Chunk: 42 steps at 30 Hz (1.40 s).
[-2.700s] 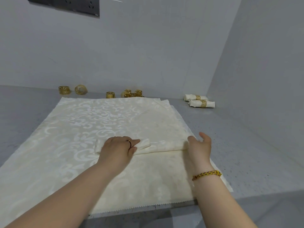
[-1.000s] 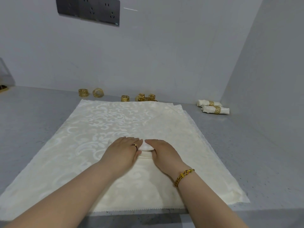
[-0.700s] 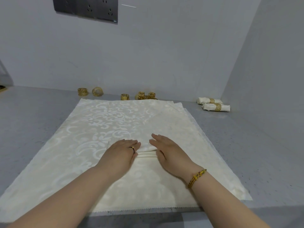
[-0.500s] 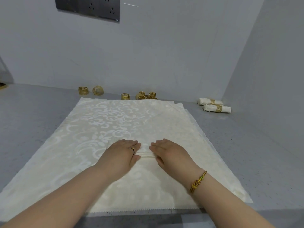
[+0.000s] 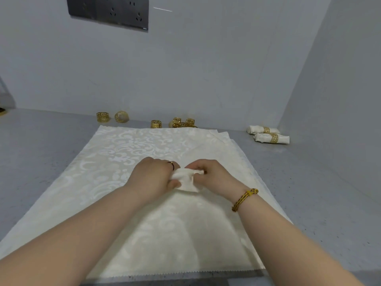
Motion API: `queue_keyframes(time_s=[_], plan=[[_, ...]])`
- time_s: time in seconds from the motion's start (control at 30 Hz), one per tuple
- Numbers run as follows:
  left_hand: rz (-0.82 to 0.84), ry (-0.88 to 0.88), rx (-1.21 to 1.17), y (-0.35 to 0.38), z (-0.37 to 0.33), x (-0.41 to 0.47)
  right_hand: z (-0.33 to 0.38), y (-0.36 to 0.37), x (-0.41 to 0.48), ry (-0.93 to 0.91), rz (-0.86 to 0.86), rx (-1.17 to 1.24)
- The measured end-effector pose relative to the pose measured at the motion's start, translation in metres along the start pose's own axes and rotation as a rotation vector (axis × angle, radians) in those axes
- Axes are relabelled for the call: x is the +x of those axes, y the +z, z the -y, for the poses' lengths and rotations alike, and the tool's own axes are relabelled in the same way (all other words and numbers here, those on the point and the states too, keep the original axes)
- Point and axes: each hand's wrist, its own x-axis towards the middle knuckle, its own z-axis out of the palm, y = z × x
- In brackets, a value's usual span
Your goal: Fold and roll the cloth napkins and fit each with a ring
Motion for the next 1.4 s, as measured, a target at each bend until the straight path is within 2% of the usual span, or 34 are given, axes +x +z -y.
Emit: queue_keyframes(time_s=[0.1,0.17,0.33,0.47,0.57,0.67,0.83,1.0,1.23,1.4], plan=[[0.175,-0.126,-0.397,-0.012,0.008,0.014,-0.004,-0.010,0.004,0.097,0.000,0.278],[0.256,-0.152,-0.612,-0.012,0.014,0.018,-0.011,-0.011,0.007,0.125,0.017,0.344],[0.259,-0.266,-0.883,0.008,0.024,0.023,-0.019,-0.004,0.023,0.095,-0.038,0.361],[0.081,-0.406,-1.025,0.014,0.037,0.035,-0.021,-0.017,0.052,0.092,-0.116,0.329],[-0.097,-0.538,-1.152,0.023,0.049,0.042,-0.034,-0.031,0.087,0.097,-0.236,0.104],[-0.222,-0.666,-1.293,0.035,0.056,0.042,-0.054,-0.039,0.129,0.127,-0.279,-0.102],[-0.304,-0.729,-1.373,0.044,0.062,0.046,-0.074,-0.035,0.201,0.166,-0.278,-0.329],[-0.333,-0.755,-1.414,0.053,0.069,0.053,-0.089,-0.031,0.268,0.222,-0.325,-0.423],[-0.349,-0.774,-1.467,0.055,0.071,0.054,-0.095,-0.020,0.293,0.379,-0.286,-0.474],[-0.321,-0.779,-1.500,0.054,0.070,0.053,-0.094,-0.014,0.292,0.399,-0.370,-0.421]])
